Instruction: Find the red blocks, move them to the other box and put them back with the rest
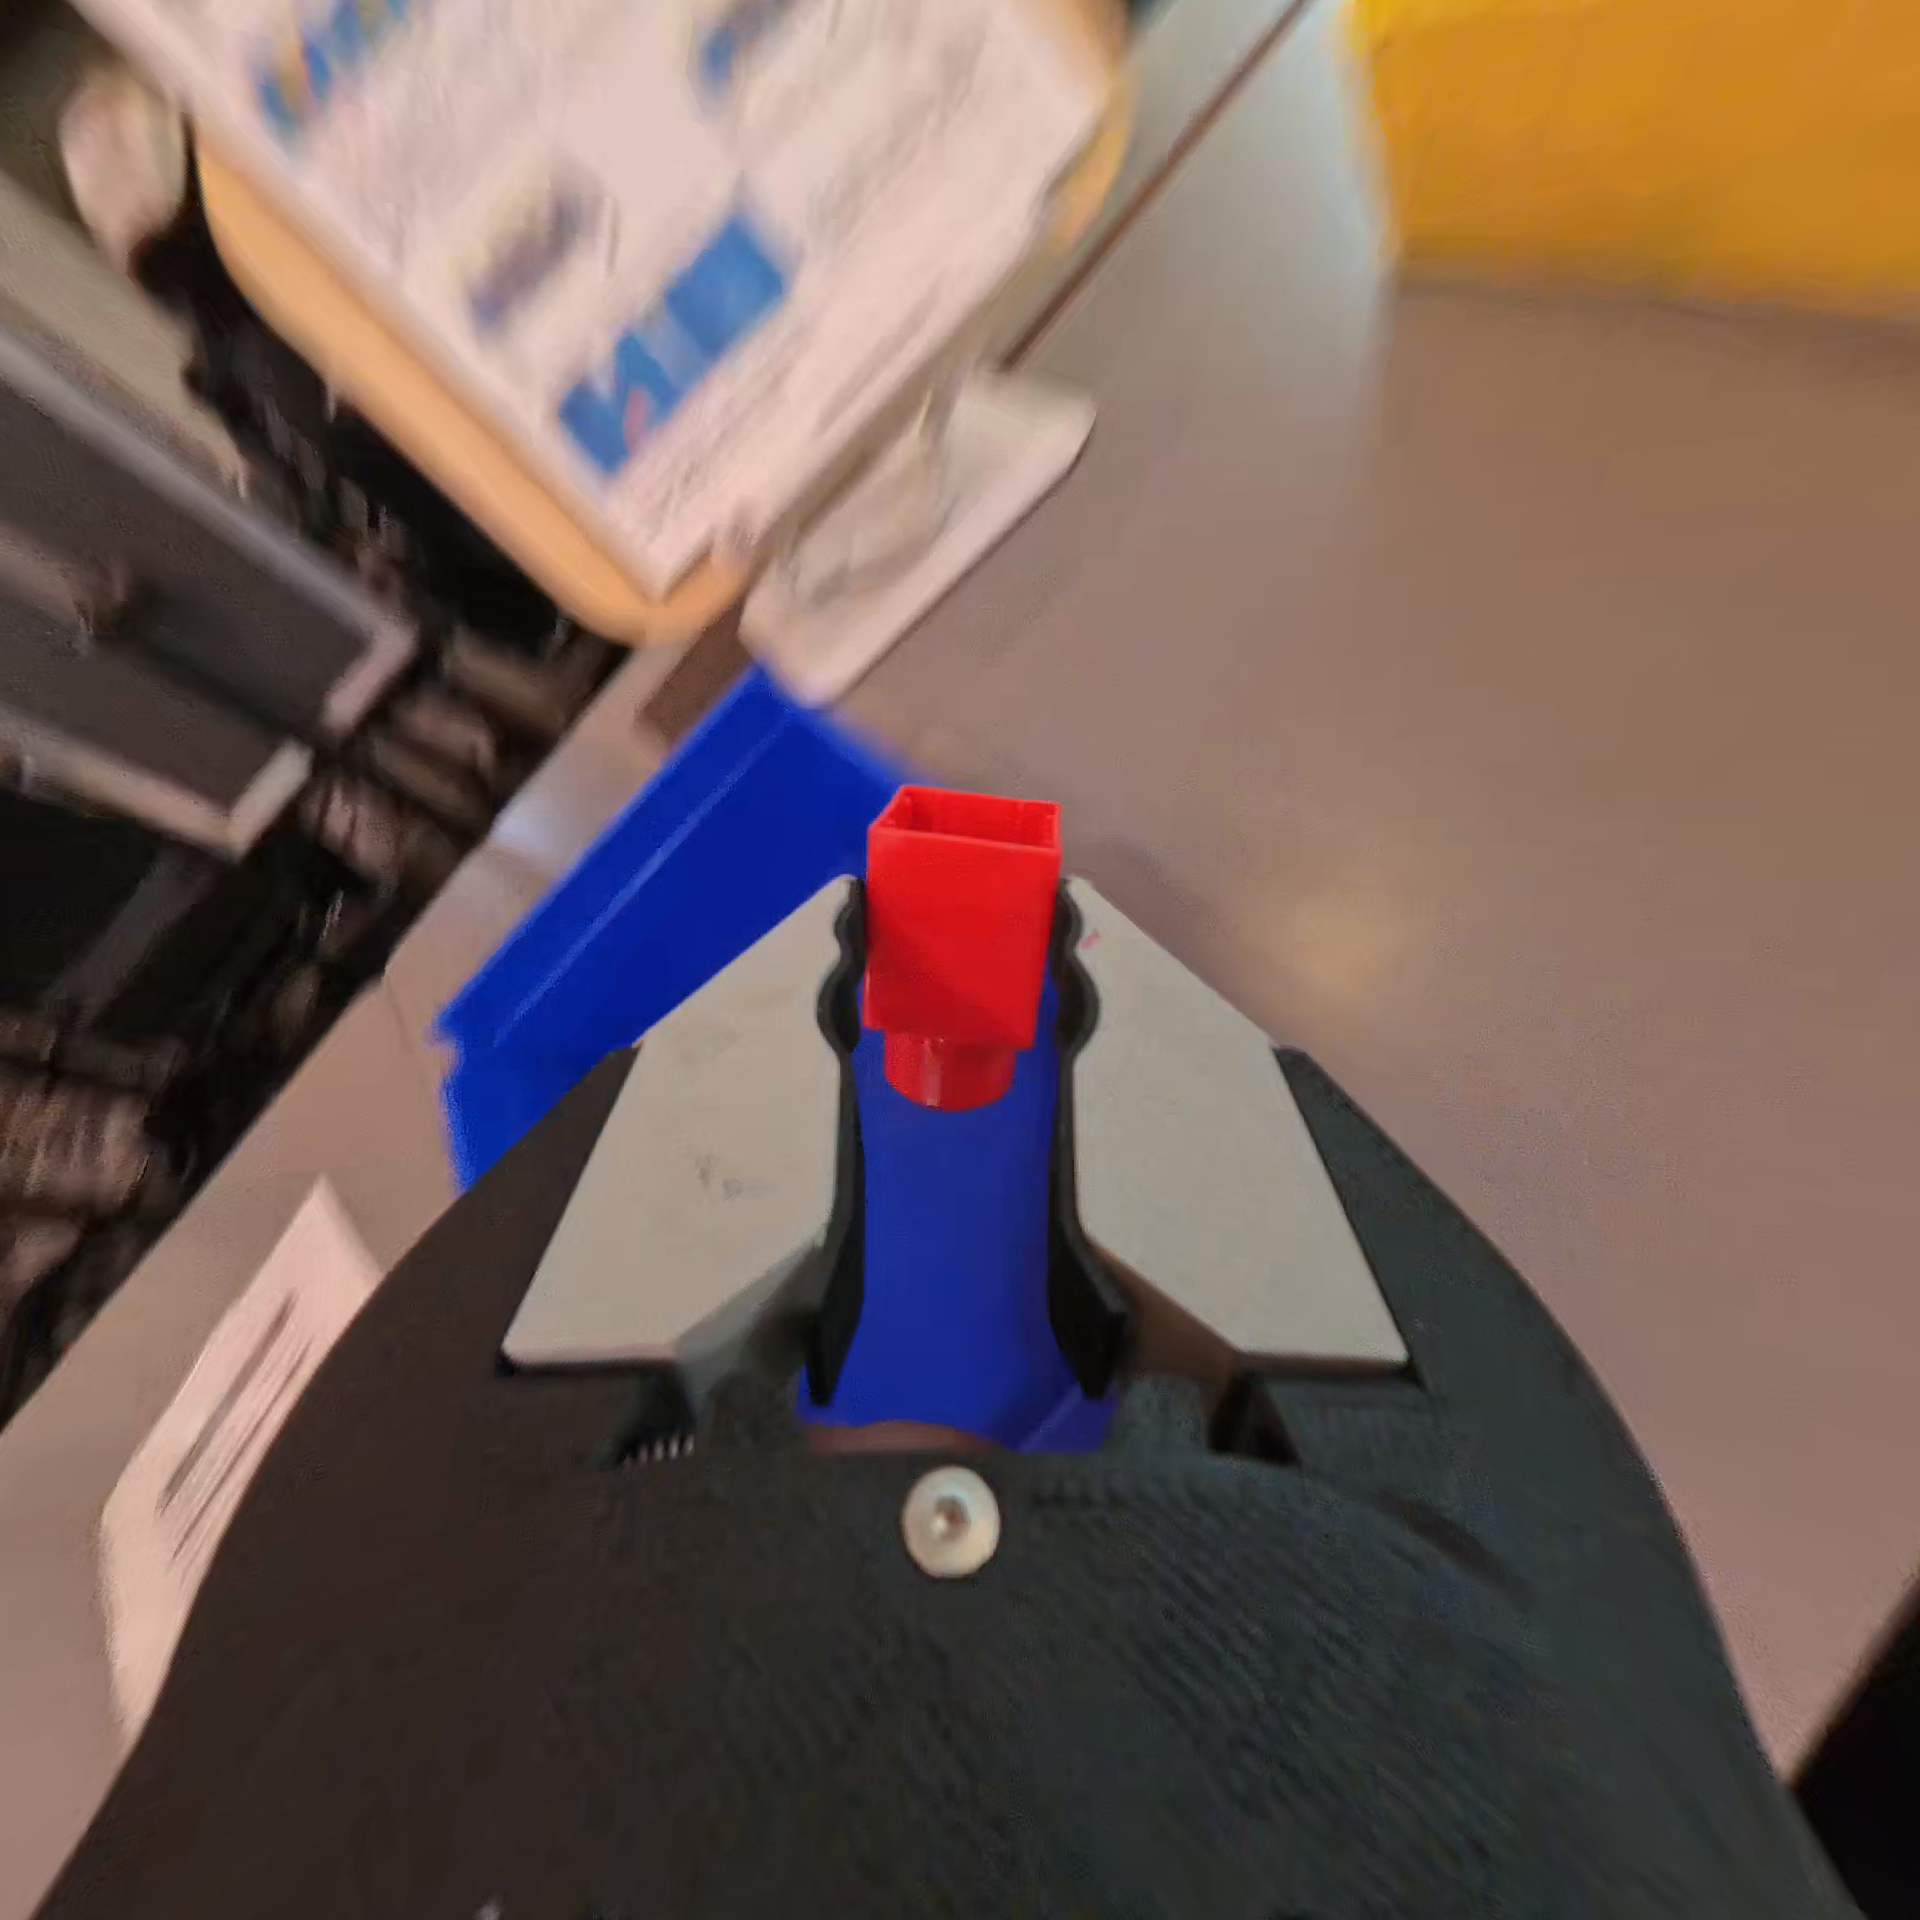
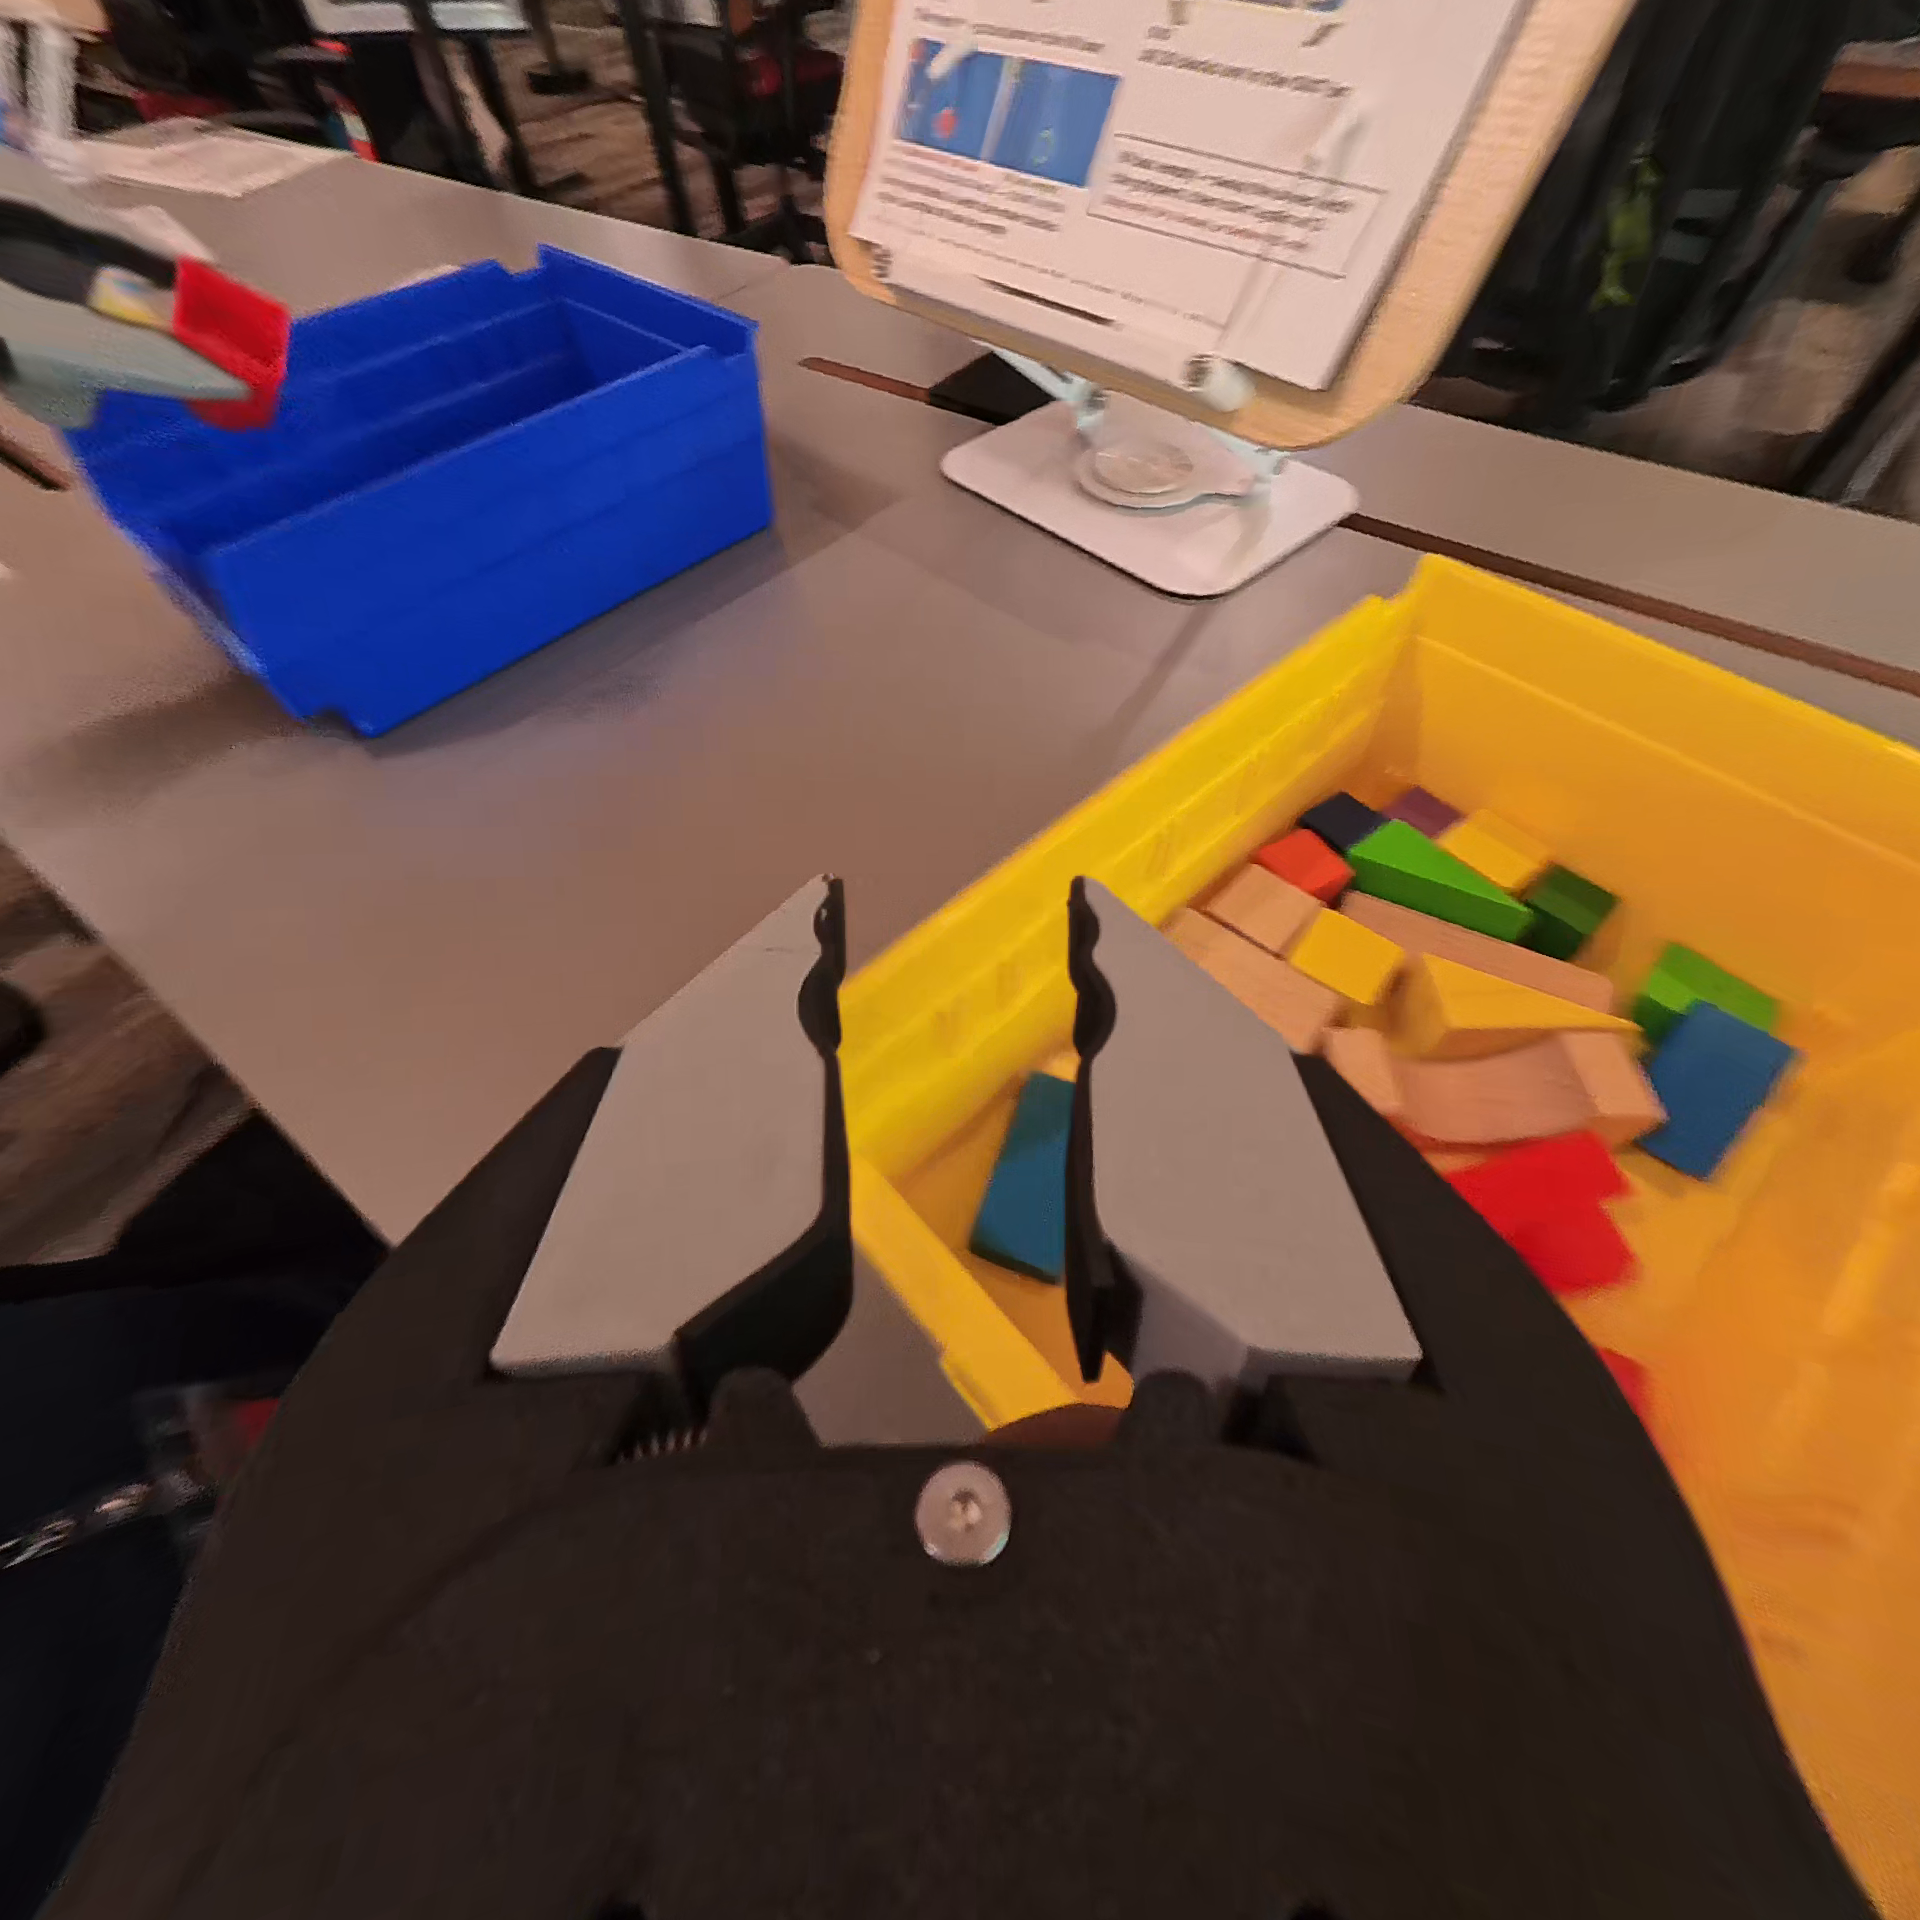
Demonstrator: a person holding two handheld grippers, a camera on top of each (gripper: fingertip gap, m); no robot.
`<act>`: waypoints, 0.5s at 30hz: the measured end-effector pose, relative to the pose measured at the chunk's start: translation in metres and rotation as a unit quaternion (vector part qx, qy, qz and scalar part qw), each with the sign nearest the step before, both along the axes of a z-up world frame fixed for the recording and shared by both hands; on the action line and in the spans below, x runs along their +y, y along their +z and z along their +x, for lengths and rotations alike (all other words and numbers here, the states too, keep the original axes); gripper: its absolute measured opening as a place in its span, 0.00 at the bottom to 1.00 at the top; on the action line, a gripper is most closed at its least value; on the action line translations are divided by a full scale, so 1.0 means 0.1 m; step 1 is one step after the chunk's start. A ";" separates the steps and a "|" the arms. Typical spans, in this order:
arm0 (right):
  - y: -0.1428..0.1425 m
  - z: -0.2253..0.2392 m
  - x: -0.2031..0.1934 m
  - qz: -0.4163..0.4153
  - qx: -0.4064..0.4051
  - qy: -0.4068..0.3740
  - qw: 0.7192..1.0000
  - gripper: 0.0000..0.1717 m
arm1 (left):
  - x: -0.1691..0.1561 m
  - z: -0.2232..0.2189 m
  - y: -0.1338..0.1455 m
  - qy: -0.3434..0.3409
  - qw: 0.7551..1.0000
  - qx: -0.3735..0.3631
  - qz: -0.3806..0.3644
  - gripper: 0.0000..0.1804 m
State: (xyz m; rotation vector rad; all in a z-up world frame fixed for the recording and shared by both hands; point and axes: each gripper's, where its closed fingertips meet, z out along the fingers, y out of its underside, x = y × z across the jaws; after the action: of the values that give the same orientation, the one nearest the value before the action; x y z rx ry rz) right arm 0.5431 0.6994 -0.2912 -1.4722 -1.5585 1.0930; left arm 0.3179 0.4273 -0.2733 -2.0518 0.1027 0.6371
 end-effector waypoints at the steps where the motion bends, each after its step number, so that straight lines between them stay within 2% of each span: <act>1: 0.01 -0.03 -0.14 -0.016 0.005 0.025 1.000 0.24 | 0.12 0.32 0.10 -0.040 0.999 0.006 0.027 0.19; 3: 0.07 -0.09 -0.46 -0.051 0.021 0.083 0.995 0.24 | 0.36 0.94 0.25 -0.120 0.989 0.023 0.087 0.18; 5: 0.15 -0.10 -0.86 -0.080 0.038 0.155 0.984 0.26 | 0.53 1.59 0.29 -0.221 0.965 -0.007 0.138 0.18; 6: 0.20 -0.09 -1.06 -0.089 0.048 0.189 0.977 0.26 | 0.59 1.80 0.29 -0.248 0.956 -0.004 0.155 0.18; 8: 0.28 -0.04 -1.40 -0.104 0.060 0.245 0.962 0.27 | 0.68 2.05 0.23 -0.272 0.948 0.040 0.159 0.18; 10: 0.31 0.02 -1.68 -0.122 0.055 0.285 0.949 0.29 | 0.75 2.15 0.17 -0.267 0.948 0.113 0.134 0.18; 13: 0.31 0.06 -1.87 -0.114 0.049 0.302 0.945 0.29 | 0.77 2.30 0.13 -0.273 0.941 0.153 0.130 0.18; 15: 0.30 0.06 -1.91 -0.115 0.048 0.300 0.946 0.26 | 0.76 2.45 0.08 -0.302 0.924 0.195 0.129 0.18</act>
State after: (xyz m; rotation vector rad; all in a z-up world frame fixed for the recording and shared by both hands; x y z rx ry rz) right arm 0.5491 0.5082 -0.2608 -1.0735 -1.9172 1.7148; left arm 0.5626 0.5034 -0.2654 -1.4972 0.8089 0.6136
